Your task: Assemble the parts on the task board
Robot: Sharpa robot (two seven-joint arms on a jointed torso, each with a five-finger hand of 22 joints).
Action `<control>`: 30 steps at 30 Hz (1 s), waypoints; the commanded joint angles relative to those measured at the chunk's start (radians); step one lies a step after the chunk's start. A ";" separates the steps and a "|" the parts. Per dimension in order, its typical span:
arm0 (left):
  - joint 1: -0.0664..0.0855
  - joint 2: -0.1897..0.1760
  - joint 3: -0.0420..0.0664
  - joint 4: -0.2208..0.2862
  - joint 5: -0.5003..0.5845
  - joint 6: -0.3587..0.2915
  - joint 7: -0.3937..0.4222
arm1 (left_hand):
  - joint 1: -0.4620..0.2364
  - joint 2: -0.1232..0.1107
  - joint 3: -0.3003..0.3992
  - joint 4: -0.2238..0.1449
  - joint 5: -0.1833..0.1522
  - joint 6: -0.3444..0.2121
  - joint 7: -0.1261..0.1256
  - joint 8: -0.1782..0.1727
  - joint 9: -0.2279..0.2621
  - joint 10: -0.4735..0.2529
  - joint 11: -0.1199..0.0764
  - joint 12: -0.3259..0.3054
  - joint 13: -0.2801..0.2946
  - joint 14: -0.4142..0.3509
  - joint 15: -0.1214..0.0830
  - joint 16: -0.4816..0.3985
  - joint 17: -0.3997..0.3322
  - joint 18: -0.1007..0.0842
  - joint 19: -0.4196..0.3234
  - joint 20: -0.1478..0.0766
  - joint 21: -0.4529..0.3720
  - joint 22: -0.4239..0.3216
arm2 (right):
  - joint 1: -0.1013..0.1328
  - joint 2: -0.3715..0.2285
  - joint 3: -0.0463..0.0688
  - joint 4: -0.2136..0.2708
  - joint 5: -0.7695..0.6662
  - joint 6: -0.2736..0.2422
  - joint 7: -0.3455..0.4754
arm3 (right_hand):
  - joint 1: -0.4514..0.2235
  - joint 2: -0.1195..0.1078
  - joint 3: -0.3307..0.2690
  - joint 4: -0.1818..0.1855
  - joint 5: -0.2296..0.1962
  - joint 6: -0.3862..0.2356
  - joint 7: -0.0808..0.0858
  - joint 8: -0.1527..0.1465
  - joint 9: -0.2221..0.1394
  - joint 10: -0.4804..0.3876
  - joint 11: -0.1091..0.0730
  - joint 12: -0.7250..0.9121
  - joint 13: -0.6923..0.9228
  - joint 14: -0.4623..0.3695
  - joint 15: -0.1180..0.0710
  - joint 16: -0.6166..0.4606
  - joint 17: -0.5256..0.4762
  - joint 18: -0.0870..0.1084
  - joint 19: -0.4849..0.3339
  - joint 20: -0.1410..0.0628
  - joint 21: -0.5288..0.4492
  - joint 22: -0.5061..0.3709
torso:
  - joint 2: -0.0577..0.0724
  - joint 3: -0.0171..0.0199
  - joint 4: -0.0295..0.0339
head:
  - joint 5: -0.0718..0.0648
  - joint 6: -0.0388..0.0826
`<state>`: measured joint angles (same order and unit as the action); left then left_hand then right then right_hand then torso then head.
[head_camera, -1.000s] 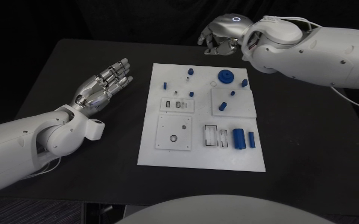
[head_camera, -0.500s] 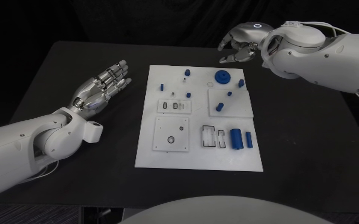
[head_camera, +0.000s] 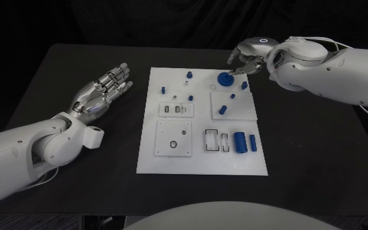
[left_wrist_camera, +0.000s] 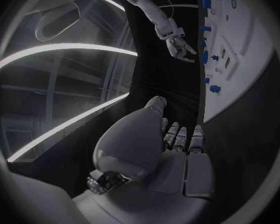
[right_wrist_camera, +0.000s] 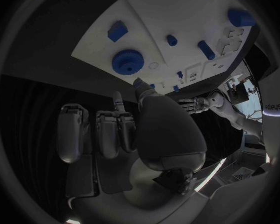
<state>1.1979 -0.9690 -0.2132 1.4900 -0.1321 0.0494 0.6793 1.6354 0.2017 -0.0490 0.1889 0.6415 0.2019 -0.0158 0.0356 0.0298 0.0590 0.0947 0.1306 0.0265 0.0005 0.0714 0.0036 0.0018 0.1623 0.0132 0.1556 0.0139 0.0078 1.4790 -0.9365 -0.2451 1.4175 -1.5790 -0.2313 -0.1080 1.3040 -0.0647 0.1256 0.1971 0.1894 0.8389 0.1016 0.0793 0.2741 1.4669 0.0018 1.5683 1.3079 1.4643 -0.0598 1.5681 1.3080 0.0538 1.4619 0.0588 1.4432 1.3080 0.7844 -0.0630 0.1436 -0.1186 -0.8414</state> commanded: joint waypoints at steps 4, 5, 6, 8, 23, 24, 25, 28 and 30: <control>0.002 0.000 0.001 0.002 0.004 0.015 0.149 | -0.011 0.002 0.007 0.001 -0.006 -0.004 0.005 0.000 0.000 0.002 0.007 -0.003 -0.001 0.000 0.009 -0.004 -0.002 -0.006 0.000 0.010 -0.003 -0.001 | -0.018 -0.010 0.000 0.012 0.000 -0.024 -0.017 | 0.006 -0.004 -0.001 -0.005 0.007 0.017 0.000 0.011 0.007 0.104 0.008 0.002 0.263 0.106 0.009 0.003 0.263 -0.017 0.020 0.001 0.015 0.163 | 0.000 -0.0011 0.0013 | -0.005 0.000; 0.002 0.001 0.001 0.002 0.004 0.016 0.149 | -0.011 0.002 0.007 0.001 -0.006 -0.004 0.005 0.000 0.000 0.002 0.007 -0.003 -0.001 0.000 0.009 -0.004 -0.002 -0.006 0.000 0.010 -0.003 -0.001 | -0.020 -0.011 0.000 0.013 0.000 -0.024 -0.016 | 0.006 -0.004 -0.001 -0.006 0.008 0.015 0.000 0.010 0.007 0.104 0.008 0.002 0.263 0.106 0.009 0.003 0.263 -0.017 0.020 0.001 0.015 0.164 | 0.000 -0.0012 0.0011 | -0.004 0.000; 0.002 0.001 0.001 0.002 0.004 0.016 0.149 | -0.012 0.003 0.008 0.001 -0.006 -0.005 0.005 0.000 0.000 0.002 0.008 -0.003 -0.001 0.000 0.010 -0.004 -0.002 -0.006 0.000 0.010 -0.003 -0.001 | -0.023 -0.012 0.000 0.013 0.000 -0.025 -0.016 | 0.007 -0.004 0.000 -0.006 0.012 0.013 -0.001 0.008 0.007 0.104 0.008 0.002 0.263 0.106 0.009 0.003 0.263 -0.017 0.020 0.001 0.015 0.164 | 0.000 -0.0018 0.0003 | -0.004 -0.001; 0.002 0.001 0.001 0.002 0.004 0.016 0.149 | -0.012 0.003 0.008 0.001 -0.007 -0.006 0.004 -0.001 -0.001 0.002 0.008 -0.003 -0.001 0.000 0.010 -0.004 -0.002 -0.006 0.000 0.010 -0.003 -0.001 | -0.027 -0.014 0.000 0.013 0.000 -0.025 -0.015 | 0.009 -0.003 0.002 -0.008 0.023 0.009 -0.001 0.005 0.007 0.104 0.008 0.002 0.263 0.106 0.009 0.003 0.263 -0.017 0.019 0.001 0.014 0.164 | 0.000 -0.0023 -0.0001 | -0.004 -0.001; 0.002 0.006 0.001 -0.004 0.004 0.026 0.141 | -0.013 0.003 0.012 -0.001 -0.011 -0.012 0.002 -0.002 -0.001 0.000 0.011 -0.005 -0.001 0.000 0.013 -0.004 -0.002 -0.007 0.000 0.012 -0.003 -0.001 | -0.040 0.003 0.000 -0.011 0.000 -0.014 -0.014 | 0.025 -0.001 0.018 -0.028 0.083 -0.044 0.000 -0.018 -0.015 0.104 0.009 0.002 0.263 0.106 0.011 0.003 0.263 -0.007 -0.007 0.004 -0.018 0.143 | -0.001 -0.0018 0.0016 | -0.008 -0.009; 0.002 0.007 0.001 -0.004 0.004 0.027 0.141 | -0.013 0.003 0.012 -0.001 -0.011 -0.012 0.002 -0.002 -0.001 0.000 0.011 -0.005 -0.001 0.000 0.013 -0.004 -0.002 -0.007 0.000 0.012 -0.003 -0.001 | -0.040 0.006 0.000 -0.013 0.000 -0.012 -0.015 | 0.025 -0.001 0.019 -0.029 0.083 -0.046 0.000 -0.018 -0.016 0.104 0.009 0.002 0.263 0.106 0.011 0.003 0.263 -0.007 -0.008 0.004 -0.020 0.142 | -0.001 -0.0016 0.0013 | -0.008 -0.010; 0.002 0.007 0.001 -0.005 0.004 0.027 0.140 | -0.013 0.003 0.012 -0.001 -0.011 -0.012 0.002 -0.002 -0.001 0.000 0.011 -0.005 -0.001 0.000 0.013 -0.004 -0.002 -0.007 0.000 0.012 -0.003 -0.001 | -0.041 0.008 0.000 -0.015 0.000 -0.010 -0.016 | 0.026 -0.001 0.019 -0.030 0.082 -0.049 0.000 -0.017 -0.018 0.104 0.009 0.002 0.263 0.106 0.011 0.003 0.263 -0.006 -0.010 0.004 -0.023 0.140 | -0.001 -0.0011 0.0009 | -0.008 -0.010; 0.002 0.008 0.001 -0.005 0.004 0.028 0.140 | -0.013 0.003 0.013 -0.002 -0.012 -0.015 0.001 -0.003 -0.002 -0.001 0.013 -0.007 -0.001 0.000 0.014 -0.004 -0.002 -0.008 0.000 0.013 -0.004 -0.001 | -0.043 0.011 0.000 -0.019 0.000 -0.005 -0.019 | 0.024 -0.001 0.019 -0.030 0.075 -0.053 0.000 -0.017 -0.020 0.104 0.009 0.002 0.263 0.106 0.010 0.003 0.263 -0.005 -0.012 0.004 -0.026 0.138 | -0.001 -0.0006 0.0008 | -0.008 -0.012; 0.002 0.008 0.001 -0.005 0.004 0.029 0.140 | -0.013 0.003 0.013 -0.002 -0.012 -0.015 0.001 -0.003 -0.002 -0.001 0.013 -0.007 -0.001 0.000 0.014 -0.004 -0.002 -0.008 0.000 0.013 -0.004 -0.001 | -0.045 0.015 0.000 -0.023 0.000 -0.003 -0.020 | 0.019 -0.003 0.016 -0.030 0.043 -0.058 0.001 -0.015 -0.026 0.104 0.009 0.002 0.263 0.106 0.010 0.003 0.263 -0.004 -0.016 0.004 -0.032 0.135 | -0.001 -0.0006 0.0008 | -0.007 -0.013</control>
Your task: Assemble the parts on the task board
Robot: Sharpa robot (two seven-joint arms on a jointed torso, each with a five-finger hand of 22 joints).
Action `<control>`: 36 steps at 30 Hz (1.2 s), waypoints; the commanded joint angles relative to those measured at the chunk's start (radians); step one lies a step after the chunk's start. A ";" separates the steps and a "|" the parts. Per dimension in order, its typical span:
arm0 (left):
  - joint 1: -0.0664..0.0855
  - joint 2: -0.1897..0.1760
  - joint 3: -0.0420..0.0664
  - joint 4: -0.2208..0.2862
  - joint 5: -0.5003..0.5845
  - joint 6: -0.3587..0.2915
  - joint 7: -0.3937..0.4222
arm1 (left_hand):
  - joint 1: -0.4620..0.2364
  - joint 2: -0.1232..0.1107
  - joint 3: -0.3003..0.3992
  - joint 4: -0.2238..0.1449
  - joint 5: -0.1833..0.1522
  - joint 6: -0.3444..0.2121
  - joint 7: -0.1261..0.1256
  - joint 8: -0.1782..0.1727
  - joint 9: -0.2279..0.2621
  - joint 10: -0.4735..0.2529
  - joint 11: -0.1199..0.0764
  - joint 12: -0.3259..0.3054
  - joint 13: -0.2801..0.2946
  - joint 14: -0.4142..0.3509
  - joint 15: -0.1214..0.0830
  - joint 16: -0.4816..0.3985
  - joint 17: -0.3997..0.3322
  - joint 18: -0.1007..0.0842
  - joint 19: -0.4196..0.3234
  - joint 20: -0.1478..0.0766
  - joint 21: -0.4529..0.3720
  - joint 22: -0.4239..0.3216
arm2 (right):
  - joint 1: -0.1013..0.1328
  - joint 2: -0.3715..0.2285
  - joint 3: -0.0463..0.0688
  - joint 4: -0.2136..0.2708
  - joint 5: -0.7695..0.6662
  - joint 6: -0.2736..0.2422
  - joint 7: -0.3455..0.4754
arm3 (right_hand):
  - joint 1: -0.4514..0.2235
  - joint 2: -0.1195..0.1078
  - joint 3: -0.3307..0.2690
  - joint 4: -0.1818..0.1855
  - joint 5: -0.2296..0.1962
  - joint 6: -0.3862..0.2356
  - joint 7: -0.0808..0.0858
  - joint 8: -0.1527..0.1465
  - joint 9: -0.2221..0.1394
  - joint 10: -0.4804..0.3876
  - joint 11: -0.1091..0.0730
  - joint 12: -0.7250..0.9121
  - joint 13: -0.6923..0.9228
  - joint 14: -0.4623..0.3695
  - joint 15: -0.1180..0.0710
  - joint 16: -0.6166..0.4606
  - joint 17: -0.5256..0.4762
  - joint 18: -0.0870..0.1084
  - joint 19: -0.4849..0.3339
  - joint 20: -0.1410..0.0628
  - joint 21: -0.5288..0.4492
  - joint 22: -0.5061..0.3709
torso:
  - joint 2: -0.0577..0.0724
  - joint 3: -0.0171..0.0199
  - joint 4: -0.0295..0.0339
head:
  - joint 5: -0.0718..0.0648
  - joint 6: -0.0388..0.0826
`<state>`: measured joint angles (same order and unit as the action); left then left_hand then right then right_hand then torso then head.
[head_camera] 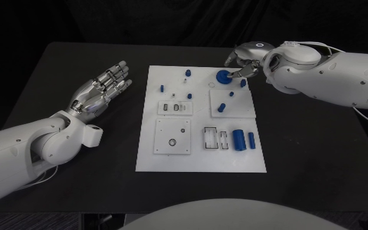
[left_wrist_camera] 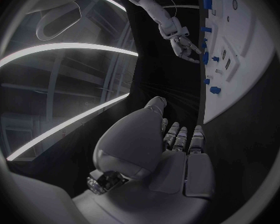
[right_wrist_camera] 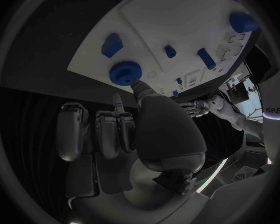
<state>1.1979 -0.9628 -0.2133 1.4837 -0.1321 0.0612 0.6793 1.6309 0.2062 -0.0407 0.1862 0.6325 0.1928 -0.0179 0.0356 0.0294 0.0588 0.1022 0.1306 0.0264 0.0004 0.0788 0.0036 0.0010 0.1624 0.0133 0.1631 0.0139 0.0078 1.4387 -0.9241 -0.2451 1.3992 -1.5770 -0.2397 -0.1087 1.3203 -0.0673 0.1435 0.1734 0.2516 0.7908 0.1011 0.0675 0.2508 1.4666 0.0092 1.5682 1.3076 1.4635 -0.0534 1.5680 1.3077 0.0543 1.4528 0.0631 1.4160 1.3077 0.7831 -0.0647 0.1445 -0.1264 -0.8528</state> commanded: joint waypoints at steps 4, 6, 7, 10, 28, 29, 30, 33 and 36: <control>0.002 0.001 0.001 0.001 0.004 0.018 0.141 | -0.009 -0.002 0.005 0.001 -0.003 -0.006 0.003 -0.003 -0.001 -0.001 0.005 -0.007 -0.001 0.000 0.007 -0.004 -0.001 -0.008 -0.001 0.006 -0.004 -0.001 | -0.009 0.008 0.000 -0.010 -0.002 0.008 -0.020 | 0.001 -0.002 -0.005 -0.008 -0.048 -0.011 0.001 -0.001 -0.008 0.104 0.002 0.003 0.263 0.107 0.004 0.003 0.263 -0.004 -0.008 0.000 -0.007 0.135 | 0.000 0.0010 -0.0011 | 0.003 -0.003; 0.002 0.001 0.001 0.001 0.004 0.019 0.143 | -0.009 -0.002 0.006 0.000 -0.003 -0.005 0.003 -0.003 -0.001 -0.001 0.006 -0.006 -0.001 0.000 0.008 -0.004 -0.001 -0.008 0.000 0.006 -0.003 -0.001 | -0.011 0.010 0.000 -0.012 -0.002 0.007 -0.021 | 0.002 -0.003 -0.006 -0.010 -0.063 -0.009 0.002 0.000 -0.009 0.104 0.002 0.003 0.263 0.107 0.004 0.003 0.263 -0.004 -0.008 0.000 -0.008 0.135 | 0.000 0.0007 -0.0016 | 0.004 -0.003; 0.002 0.001 0.001 0.001 0.004 0.019 0.144 | -0.009 -0.002 0.006 0.000 -0.003 -0.005 0.003 -0.003 -0.001 -0.001 0.006 -0.006 -0.001 0.000 0.008 -0.004 -0.001 -0.008 0.000 0.006 -0.003 -0.001 | -0.012 0.012 0.000 -0.013 -0.002 0.006 -0.021 | 0.002 -0.004 -0.006 -0.010 -0.068 -0.008 0.002 0.001 -0.010 0.104 0.003 0.003 0.263 0.107 0.004 0.003 0.263 -0.004 -0.008 0.000 -0.009 0.135 | 0.000 0.0005 -0.0014 | 0.005 -0.005; 0.002 0.000 0.001 0.003 0.004 0.020 0.148 | -0.008 -0.001 0.007 0.000 -0.002 -0.003 0.002 -0.003 -0.001 -0.001 0.006 -0.006 -0.001 0.000 0.008 -0.004 -0.001 -0.008 0.000 0.006 -0.003 -0.001 | -0.015 0.017 0.000 -0.016 -0.002 0.005 -0.024 | 0.004 -0.006 -0.009 -0.012 -0.091 -0.007 0.006 0.001 -0.011 0.104 0.005 0.003 0.263 0.107 0.006 0.003 0.263 -0.005 -0.005 0.001 -0.007 0.138 | -0.001 -0.0001 0.0010 | 0.003 -0.008; 0.001 0.002 0.001 0.000 0.004 0.026 0.150 | -0.008 -0.001 0.008 -0.001 -0.001 -0.003 0.001 -0.003 -0.001 -0.002 0.007 -0.006 -0.001 0.000 0.009 -0.003 -0.001 -0.008 0.001 0.007 -0.003 0.000 | -0.036 0.040 0.001 -0.043 -0.002 0.027 -0.026 | 0.026 -0.001 -0.003 -0.028 -0.056 0.060 0.008 0.032 0.014 0.104 0.008 0.003 0.263 0.107 0.009 0.003 0.263 -0.005 -0.003 0.004 -0.009 0.142 | -0.003 -0.0012 0.0010 | 0.002 -0.010; 0.001 0.002 0.001 -0.001 0.004 0.027 0.149 | -0.008 -0.001 0.008 -0.001 -0.001 -0.003 0.001 -0.003 -0.001 -0.002 0.007 -0.006 -0.001 0.000 0.009 -0.003 -0.001 -0.008 0.001 0.007 -0.003 0.000 | -0.039 0.042 0.001 -0.044 -0.002 0.028 -0.025 | 0.030 -0.001 -0.001 -0.031 -0.047 0.064 0.007 0.034 0.017 0.104 0.008 0.003 0.263 0.107 0.009 0.003 0.263 -0.005 -0.003 0.004 -0.009 0.143 | -0.003 -0.0013 0.0010 | 0.002 -0.010; 0.001 0.003 0.001 -0.002 0.004 0.028 0.149 | -0.008 -0.001 0.008 -0.001 -0.001 -0.003 0.001 -0.003 -0.001 -0.002 0.007 -0.006 -0.001 0.000 0.009 -0.003 -0.001 -0.008 0.001 0.007 -0.003 0.000 | -0.041 0.044 0.001 -0.045 -0.002 0.029 -0.024 | 0.033 0.000 0.001 -0.034 -0.034 0.071 0.005 0.037 0.021 0.104 0.006 0.003 0.263 0.107 0.008 0.003 0.263 -0.005 -0.003 0.003 -0.010 0.143 | -0.003 -0.0010 0.0013 | 0.002 -0.011; 0.001 0.003 0.001 -0.003 0.004 0.030 0.147 | -0.008 -0.001 0.010 -0.002 -0.001 -0.004 0.001 -0.003 -0.001 -0.002 0.007 -0.006 -0.001 0.000 0.010 -0.003 -0.001 -0.008 0.001 0.007 -0.003 0.000 | -0.045 0.048 0.001 -0.048 -0.002 0.032 -0.022 | 0.040 0.001 0.006 -0.043 0.007 0.089 0.004 0.046 0.034 0.104 0.005 0.003 0.263 0.107 0.006 0.003 0.263 -0.004 -0.003 0.002 -0.013 0.143 | -0.003 -0.0009 0.0013 | 0.003 -0.012; 0.001 0.004 0.001 -0.004 0.004 0.032 0.146 | -0.008 -0.001 0.010 -0.002 -0.001 -0.004 0.001 -0.003 -0.001 -0.002 0.007 -0.006 -0.001 0.000 0.010 -0.003 -0.001 -0.008 0.001 0.007 -0.003 0.000 | -0.048 0.050 0.001 -0.051 -0.002 0.034 -0.021 | 0.044 0.001 0.011 -0.050 0.031 0.100 0.004 0.052 0.045 0.104 0.004 0.003 0.263 0.107 0.005 0.003 0.263 -0.004 -0.004 0.001 -0.015 0.143 | -0.004 -0.0005 0.0018 | 0.004 -0.013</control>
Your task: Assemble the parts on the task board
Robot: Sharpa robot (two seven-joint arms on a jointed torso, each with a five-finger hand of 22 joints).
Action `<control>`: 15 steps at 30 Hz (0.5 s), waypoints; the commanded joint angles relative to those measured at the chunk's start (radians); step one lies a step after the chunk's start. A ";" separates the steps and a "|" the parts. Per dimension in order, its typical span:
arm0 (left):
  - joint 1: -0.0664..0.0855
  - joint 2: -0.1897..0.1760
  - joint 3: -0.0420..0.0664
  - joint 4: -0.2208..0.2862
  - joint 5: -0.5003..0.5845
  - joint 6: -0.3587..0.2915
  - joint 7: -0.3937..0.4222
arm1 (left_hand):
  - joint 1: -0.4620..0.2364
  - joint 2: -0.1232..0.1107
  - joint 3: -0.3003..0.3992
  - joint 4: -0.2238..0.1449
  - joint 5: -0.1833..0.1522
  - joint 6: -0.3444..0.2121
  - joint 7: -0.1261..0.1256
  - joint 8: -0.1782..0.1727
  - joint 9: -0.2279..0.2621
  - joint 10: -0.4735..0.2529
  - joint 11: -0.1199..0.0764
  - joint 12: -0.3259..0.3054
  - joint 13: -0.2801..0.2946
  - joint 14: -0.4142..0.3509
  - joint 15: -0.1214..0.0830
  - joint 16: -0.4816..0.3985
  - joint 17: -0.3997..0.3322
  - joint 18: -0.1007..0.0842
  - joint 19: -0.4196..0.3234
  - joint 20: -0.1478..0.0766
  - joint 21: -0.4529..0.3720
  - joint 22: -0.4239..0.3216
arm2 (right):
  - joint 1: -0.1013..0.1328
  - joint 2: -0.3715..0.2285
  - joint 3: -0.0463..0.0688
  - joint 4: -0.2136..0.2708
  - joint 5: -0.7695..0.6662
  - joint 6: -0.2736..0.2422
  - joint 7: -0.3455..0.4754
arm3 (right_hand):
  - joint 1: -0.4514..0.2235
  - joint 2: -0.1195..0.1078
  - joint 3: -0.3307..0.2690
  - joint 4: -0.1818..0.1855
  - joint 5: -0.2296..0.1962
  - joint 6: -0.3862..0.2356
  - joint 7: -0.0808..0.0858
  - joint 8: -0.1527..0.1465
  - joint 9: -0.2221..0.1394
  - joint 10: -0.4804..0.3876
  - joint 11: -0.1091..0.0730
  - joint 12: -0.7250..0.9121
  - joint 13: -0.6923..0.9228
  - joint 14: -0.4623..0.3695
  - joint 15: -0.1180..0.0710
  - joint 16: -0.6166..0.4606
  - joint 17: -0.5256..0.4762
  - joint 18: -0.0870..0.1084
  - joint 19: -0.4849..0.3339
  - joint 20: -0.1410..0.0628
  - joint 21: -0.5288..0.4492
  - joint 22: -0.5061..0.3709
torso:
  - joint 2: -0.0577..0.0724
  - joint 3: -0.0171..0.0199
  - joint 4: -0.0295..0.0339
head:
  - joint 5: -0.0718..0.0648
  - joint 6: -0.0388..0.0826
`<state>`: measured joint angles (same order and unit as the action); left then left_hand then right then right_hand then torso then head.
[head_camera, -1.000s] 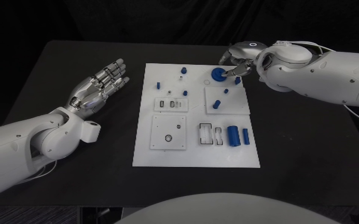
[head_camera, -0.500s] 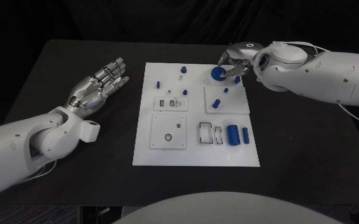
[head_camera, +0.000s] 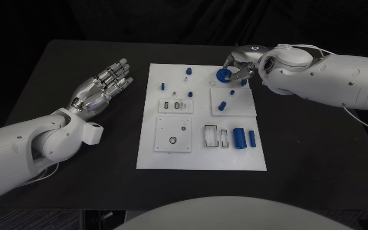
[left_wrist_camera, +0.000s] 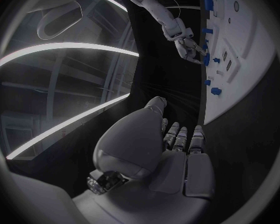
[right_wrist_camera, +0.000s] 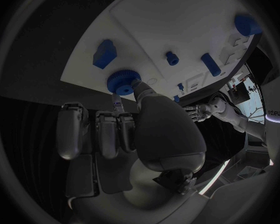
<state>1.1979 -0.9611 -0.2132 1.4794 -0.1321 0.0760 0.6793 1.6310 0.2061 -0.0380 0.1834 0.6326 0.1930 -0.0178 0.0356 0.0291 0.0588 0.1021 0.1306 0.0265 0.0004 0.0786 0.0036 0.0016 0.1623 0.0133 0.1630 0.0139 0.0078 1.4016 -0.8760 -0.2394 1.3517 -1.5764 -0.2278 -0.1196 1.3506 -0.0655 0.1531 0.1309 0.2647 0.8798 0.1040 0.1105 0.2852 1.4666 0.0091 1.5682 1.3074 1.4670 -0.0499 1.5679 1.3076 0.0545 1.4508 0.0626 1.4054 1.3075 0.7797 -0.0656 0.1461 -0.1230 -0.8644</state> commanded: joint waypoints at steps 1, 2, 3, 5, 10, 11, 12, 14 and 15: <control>0.001 0.002 0.001 0.000 0.004 0.018 0.146 | -0.008 0.000 0.007 0.001 -0.002 -0.005 0.001 -0.003 -0.001 -0.002 0.008 -0.007 -0.001 0.000 0.010 -0.003 -0.002 -0.009 0.001 0.008 -0.002 0.000 | -0.012 0.003 -0.005 -0.004 -0.003 0.021 -0.009 | 0.015 0.000 0.003 -0.009 0.027 0.012 0.001 0.010 0.014 0.104 0.004 0.003 0.263 0.104 0.002 0.003 0.263 -0.004 -0.003 0.001 -0.006 0.142 | 0.000 0.0003 0.0002 | 0.000 -0.002; 0.001 0.002 0.001 0.000 0.004 0.018 0.146 | -0.008 0.000 0.007 0.001 -0.002 -0.005 0.001 -0.003 -0.001 -0.002 0.008 -0.007 -0.001 0.000 0.010 -0.003 -0.002 -0.009 0.001 0.008 -0.002 0.000 | -0.012 0.003 -0.005 -0.004 -0.003 0.020 -0.007 | 0.016 0.000 0.005 -0.011 0.038 0.014 0.001 0.011 0.018 0.104 0.004 0.003 0.263 0.104 0.002 0.003 0.263 -0.004 -0.003 0.001 -0.006 0.143 | 0.000 0.0003 0.0006 | 0.000 -0.002; 0.001 0.002 0.001 0.000 0.004 0.018 0.145 | -0.008 0.000 0.007 0.001 -0.002 -0.005 0.001 -0.003 -0.001 -0.002 0.008 -0.007 -0.001 0.000 0.010 -0.003 -0.002 -0.009 0.001 0.008 -0.002 0.000 | -0.013 0.003 -0.005 -0.005 -0.003 0.018 -0.005 | 0.019 0.001 0.010 -0.016 0.066 0.021 0.001 0.016 0.028 0.104 0.004 0.003 0.263 0.104 0.002 0.003 0.263 -0.003 -0.003 0.000 -0.007 0.143 | 0.000 0.0003 0.0006 | 0.000 -0.002; 0.001 0.002 0.001 -0.001 0.004 0.019 0.145 | -0.008 0.000 0.007 0.001 -0.002 -0.005 0.001 -0.003 -0.001 -0.002 0.008 -0.007 -0.001 0.000 0.010 -0.003 -0.002 -0.009 0.001 0.008 -0.002 0.000 | -0.013 0.003 -0.004 -0.006 -0.003 0.011 -0.001 | 0.024 0.001 0.018 -0.025 0.118 0.039 -0.001 0.029 0.044 0.104 0.001 0.003 0.263 0.104 0.001 0.003 0.263 -0.003 -0.004 -0.002 -0.009 0.144 | 0.000 0.0002 0.0002 | 0.001 -0.003; 0.001 0.002 0.001 -0.002 0.004 0.020 0.144 | -0.008 0.000 0.007 0.001 -0.002 -0.005 0.001 -0.003 -0.001 -0.002 0.008 -0.007 -0.001 0.000 0.010 -0.003 -0.002 -0.009 0.001 0.008 -0.002 0.000 | -0.014 0.000 -0.004 -0.003 -0.003 -0.023 0.014 | 0.027 0.002 0.032 -0.040 0.178 0.070 -0.010 0.065 0.083 0.104 -0.005 0.003 0.263 0.104 -0.005 0.003 0.263 -0.003 -0.003 -0.005 -0.009 0.147 | 0.000 0.0006 0.0005 | 0.000 -0.002; 0.001 0.002 0.001 -0.003 0.004 0.020 0.144 | -0.008 0.000 0.007 0.001 -0.002 -0.005 0.001 -0.003 -0.001 -0.002 0.008 -0.007 -0.001 0.000 0.010 -0.003 -0.002 -0.009 0.001 0.008 -0.002 0.000 | -0.014 -0.001 -0.004 -0.002 -0.003 -0.027 0.016 | 0.027 0.003 0.033 -0.042 0.181 0.071 -0.011 0.068 0.086 0.104 -0.005 0.003 0.263 0.104 -0.006 0.003 0.263 -0.003 -0.003 -0.006 -0.010 0.147 | 0.000 0.0004 0.0006 | 0.001 -0.001; 0.001 0.002 0.001 -0.003 0.004 0.020 0.144 | -0.008 0.000 0.007 0.001 -0.002 -0.005 0.001 -0.003 -0.001 -0.002 0.008 -0.007 -0.001 0.000 0.010 -0.003 -0.002 -0.009 0.001 0.008 -0.002 0.000 | -0.014 -0.003 -0.004 0.003 -0.003 -0.039 0.019 | 0.025 0.002 0.037 -0.045 0.202 0.079 -0.012 0.079 0.099 0.104 -0.007 0.003 0.263 0.104 -0.006 0.003 0.263 -0.004 -0.001 -0.007 -0.009 0.148 | -0.001 0.0003 0.0008 | 0.001 0.000; 0.000 0.002 0.001 -0.004 0.004 0.020 0.144 | -0.008 0.000 0.007 0.001 -0.002 -0.005 0.001 -0.003 -0.001 -0.002 0.008 -0.007 -0.001 0.000 0.010 -0.003 -0.002 -0.009 0.001 0.008 -0.002 0.000 | -0.014 -0.007 -0.004 0.009 -0.005 -0.051 0.021 | 0.025 0.001 0.041 -0.048 0.221 0.089 -0.014 0.090 0.110 0.104 -0.006 0.003 0.263 0.104 -0.007 0.003 0.263 -0.004 -0.001 -0.008 -0.008 0.150 | -0.001 0.0003 0.0009 | 0.002 0.000; 0.000 0.003 0.001 -0.004 0.004 0.020 0.144 | -0.008 0.000 0.007 0.001 -0.002 -0.005 0.001 -0.003 -0.001 -0.002 0.008 -0.007 -0.001 0.000 0.010 -0.003 -0.002 -0.009 0.001 0.008 -0.002 0.000 | -0.012 -0.010 -0.004 0.016 -0.008 -0.059 0.022 | 0.024 -0.001 0.044 -0.051 0.243 0.098 -0.015 0.100 0.119 0.104 -0.006 0.003 0.263 0.104 -0.006 0.003 0.263 -0.004 0.001 -0.008 -0.007 0.151 | -0.001 0.0003 0.0005 | 0.004 0.001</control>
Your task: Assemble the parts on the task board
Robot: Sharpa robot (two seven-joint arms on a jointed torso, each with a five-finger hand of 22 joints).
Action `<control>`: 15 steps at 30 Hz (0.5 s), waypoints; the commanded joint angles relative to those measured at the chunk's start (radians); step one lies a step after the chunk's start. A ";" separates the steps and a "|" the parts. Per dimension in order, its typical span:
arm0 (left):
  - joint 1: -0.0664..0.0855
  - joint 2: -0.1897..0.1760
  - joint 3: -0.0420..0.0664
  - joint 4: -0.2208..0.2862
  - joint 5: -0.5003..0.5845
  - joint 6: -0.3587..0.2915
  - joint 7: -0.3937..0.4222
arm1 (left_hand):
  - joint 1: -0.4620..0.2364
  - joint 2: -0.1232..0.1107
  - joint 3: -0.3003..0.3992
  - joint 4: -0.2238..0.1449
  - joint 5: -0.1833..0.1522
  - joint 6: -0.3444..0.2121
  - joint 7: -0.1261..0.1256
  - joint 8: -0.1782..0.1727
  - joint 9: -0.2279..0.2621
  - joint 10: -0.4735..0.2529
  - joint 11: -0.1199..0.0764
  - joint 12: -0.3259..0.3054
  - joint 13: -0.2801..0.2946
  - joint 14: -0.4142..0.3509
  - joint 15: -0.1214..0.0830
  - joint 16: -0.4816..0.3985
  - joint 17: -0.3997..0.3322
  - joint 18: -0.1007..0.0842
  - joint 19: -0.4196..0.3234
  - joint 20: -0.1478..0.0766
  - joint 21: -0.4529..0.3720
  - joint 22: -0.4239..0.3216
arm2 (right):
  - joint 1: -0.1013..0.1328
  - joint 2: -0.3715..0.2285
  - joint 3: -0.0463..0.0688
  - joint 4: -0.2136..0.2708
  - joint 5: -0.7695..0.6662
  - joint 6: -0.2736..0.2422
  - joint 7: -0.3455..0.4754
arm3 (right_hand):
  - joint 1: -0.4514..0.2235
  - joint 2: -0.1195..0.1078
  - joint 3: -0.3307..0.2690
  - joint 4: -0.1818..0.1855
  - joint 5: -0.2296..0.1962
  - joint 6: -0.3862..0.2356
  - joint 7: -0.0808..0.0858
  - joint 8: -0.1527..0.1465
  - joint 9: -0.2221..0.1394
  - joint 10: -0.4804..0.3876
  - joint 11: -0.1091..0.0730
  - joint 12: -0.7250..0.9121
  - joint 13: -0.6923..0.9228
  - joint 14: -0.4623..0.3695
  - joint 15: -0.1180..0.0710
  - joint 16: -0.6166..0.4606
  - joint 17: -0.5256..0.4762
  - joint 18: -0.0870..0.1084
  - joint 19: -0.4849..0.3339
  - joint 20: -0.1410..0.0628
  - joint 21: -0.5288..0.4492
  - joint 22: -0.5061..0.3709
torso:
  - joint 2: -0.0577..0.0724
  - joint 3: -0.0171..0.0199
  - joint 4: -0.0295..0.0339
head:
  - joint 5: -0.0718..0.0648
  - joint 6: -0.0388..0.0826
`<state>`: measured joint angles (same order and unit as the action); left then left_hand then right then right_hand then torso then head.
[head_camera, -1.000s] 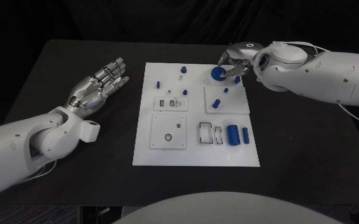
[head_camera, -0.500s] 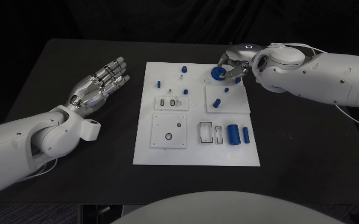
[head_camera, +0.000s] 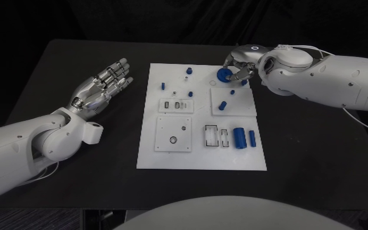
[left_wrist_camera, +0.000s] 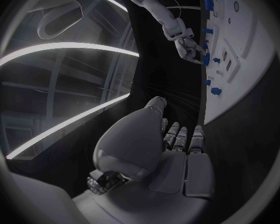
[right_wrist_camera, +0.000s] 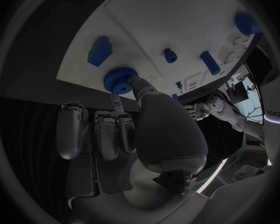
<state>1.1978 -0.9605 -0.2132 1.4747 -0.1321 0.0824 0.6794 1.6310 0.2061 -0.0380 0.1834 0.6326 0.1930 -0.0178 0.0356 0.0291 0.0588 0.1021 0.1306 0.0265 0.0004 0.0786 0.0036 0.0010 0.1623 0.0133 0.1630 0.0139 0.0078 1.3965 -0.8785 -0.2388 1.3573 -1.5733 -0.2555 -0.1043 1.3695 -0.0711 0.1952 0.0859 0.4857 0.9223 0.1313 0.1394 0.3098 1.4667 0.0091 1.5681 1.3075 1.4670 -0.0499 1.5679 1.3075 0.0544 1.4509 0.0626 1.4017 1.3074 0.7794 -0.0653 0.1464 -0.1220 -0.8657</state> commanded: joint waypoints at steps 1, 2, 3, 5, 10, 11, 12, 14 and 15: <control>0.001 0.003 0.001 0.000 0.004 0.014 0.144 | -0.008 0.000 0.008 0.001 -0.002 -0.005 0.001 -0.003 -0.001 -0.002 0.008 -0.007 -0.001 0.000 0.010 -0.004 -0.001 -0.009 0.001 0.008 -0.002 0.000 | -0.005 -0.011 -0.004 0.017 -0.014 -0.037 0.007 | 0.005 0.005 0.003 -0.006 0.025 0.058 -0.043 0.074 0.098 0.104 -0.005 0.003 0.263 0.104 -0.007 0.003 0.263 -0.005 0.001 -0.008 -0.003 0.151 | 0.000 0.0000 -0.0002 | 0.004 0.003; 0.000 0.003 0.001 0.000 0.004 0.014 0.144 | -0.009 0.000 0.009 0.000 -0.003 -0.005 0.002 -0.003 -0.001 -0.002 0.008 -0.007 -0.001 0.000 0.011 -0.004 -0.001 -0.009 0.001 0.009 -0.002 0.000 | 0.001 -0.014 -0.004 0.028 -0.017 -0.044 0.007 | 0.003 0.004 0.005 -0.007 0.030 0.063 -0.045 0.081 0.106 0.104 -0.005 0.003 0.263 0.104 -0.007 0.003 0.263 -0.005 0.002 -0.008 -0.002 0.153 | 0.000 0.0001 -0.0008 | 0.006 0.004; 0.000 0.003 0.001 0.000 0.004 0.014 0.144 | -0.009 0.000 0.009 0.000 -0.003 -0.005 0.002 -0.003 -0.001 -0.002 0.008 -0.007 -0.001 0.000 0.011 -0.004 -0.001 -0.009 0.001 0.009 -0.002 0.000 | 0.005 -0.016 -0.004 0.033 -0.018 -0.046 0.007 | 0.003 0.004 0.005 -0.007 0.030 0.063 -0.045 0.081 0.106 0.104 -0.005 0.003 0.263 0.104 -0.007 0.003 0.263 -0.005 0.002 -0.008 -0.002 0.153 | 0.000 0.0000 -0.0008 | 0.006 0.004; 0.000 0.003 0.001 -0.001 0.004 0.015 0.143 | -0.009 0.000 0.009 0.000 -0.003 -0.004 0.002 -0.003 0.000 -0.002 0.009 -0.006 -0.001 0.000 0.012 -0.003 -0.001 -0.009 0.002 0.009 -0.002 0.000 | 0.020 -0.019 -0.004 0.050 -0.021 -0.049 0.008 | 0.001 0.005 0.007 -0.008 0.033 0.070 -0.047 0.089 0.114 0.104 -0.004 0.003 0.263 0.104 -0.006 0.003 0.263 -0.005 0.003 -0.007 -0.001 0.154 | -0.001 0.0001 -0.0005 | 0.006 0.004; 0.000 0.004 0.001 -0.003 0.004 0.014 0.142 | -0.009 0.000 0.010 0.000 -0.004 -0.003 0.002 -0.003 0.000 -0.002 0.009 -0.006 -0.001 0.000 0.012 -0.003 -0.001 -0.009 0.002 0.010 -0.001 0.001 | 0.058 -0.015 -0.004 0.093 -0.024 -0.052 0.011 | -0.003 0.005 0.008 -0.007 0.035 0.074 -0.048 0.093 0.119 0.104 -0.002 0.003 0.263 0.104 -0.005 0.003 0.263 -0.006 0.004 -0.007 -0.001 0.155 | -0.001 0.0006 0.0003 | 0.006 0.003; 0.000 0.005 0.001 -0.003 0.004 0.014 0.141 | -0.009 0.000 0.010 0.000 -0.004 -0.003 0.002 -0.003 0.000 -0.002 0.009 -0.006 -0.001 0.000 0.012 -0.003 -0.001 -0.009 0.002 0.010 -0.001 0.001 | 0.064 -0.011 -0.004 0.099 -0.024 -0.052 0.013 | -0.004 0.006 0.009 -0.006 0.037 0.074 -0.048 0.094 0.120 0.104 -0.002 0.003 0.263 0.104 -0.005 0.003 0.263 -0.006 0.005 -0.007 0.000 0.156 | 0.000 0.0007 0.0004 | 0.007 0.004; 0.000 0.005 0.001 -0.003 0.004 0.015 0.141 | -0.009 0.000 0.010 0.000 -0.004 -0.003 0.002 -0.003 0.000 -0.002 0.009 -0.006 -0.001 0.000 0.013 -0.003 -0.001 -0.009 0.003 0.010 -0.001 0.001 | 0.069 -0.005 -0.004 0.105 -0.024 -0.053 0.016 | -0.004 0.006 0.009 -0.006 0.037 0.074 -0.048 0.094 0.120 0.104 -0.002 0.003 0.263 0.104 -0.005 0.003 0.263 -0.006 0.005 -0.007 0.000 0.156 | -0.001 0.0004 0.0009 | 0.007 0.004; 0.000 0.007 0.001 -0.004 0.004 0.015 0.141 | -0.009 0.000 0.010 0.000 -0.004 -0.003 0.002 -0.003 0.000 -0.002 0.009 -0.006 -0.001 0.000 0.013 -0.003 -0.001 -0.009 0.003 0.010 -0.001 0.001 | 0.076 0.009 -0.004 0.110 -0.025 -0.054 0.022 | -0.004 0.006 0.009 -0.006 0.037 0.074 -0.048 0.094 0.120 0.104 -0.002 0.003 0.263 0.104 -0.005 0.003 0.263 -0.006 0.005 -0.007 0.001 0.156 | -0.001 -0.0001 0.0024 | 0.007 0.006; 0.000 0.007 0.001 -0.004 0.004 0.016 0.140 | -0.009 0.000 0.010 0.000 -0.004 -0.003 0.002 -0.003 0.000 -0.002 0.009 -0.006 -0.001 0.000 0.013 -0.003 -0.001 -0.009 0.003 0.010 -0.001 0.001 | 0.078 0.016 -0.004 0.110 -0.025 -0.054 0.024 | -0.005 0.006 0.009 -0.006 0.037 0.074 -0.048 0.094 0.120 0.104 -0.002 0.003 0.263 0.104 -0.005 0.003 0.263 -0.007 0.006 -0.007 0.002 0.157 | -0.001 -0.0004 0.0034 | 0.006 0.006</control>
<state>1.1977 -0.9549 -0.2132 1.4696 -0.1320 0.0848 0.6794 1.6310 0.2061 -0.0324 0.1834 0.6326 0.1930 -0.0178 0.0356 0.0291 0.0551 0.1056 0.1306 0.0265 0.0003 0.0861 0.0036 0.0013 0.1623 0.0170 0.1667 0.0139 0.0078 1.4717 -0.8691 -0.2423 1.4621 -1.5856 -0.2879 -0.0952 1.3709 -0.0728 0.1972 0.0780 0.5190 0.9262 0.1350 0.1404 0.3098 1.4667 0.0091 1.5682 1.3080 1.4670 -0.0499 1.5679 1.3075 0.0544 1.4546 0.0589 1.4017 1.3074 0.7786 -0.0649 0.1472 -0.1152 -0.8609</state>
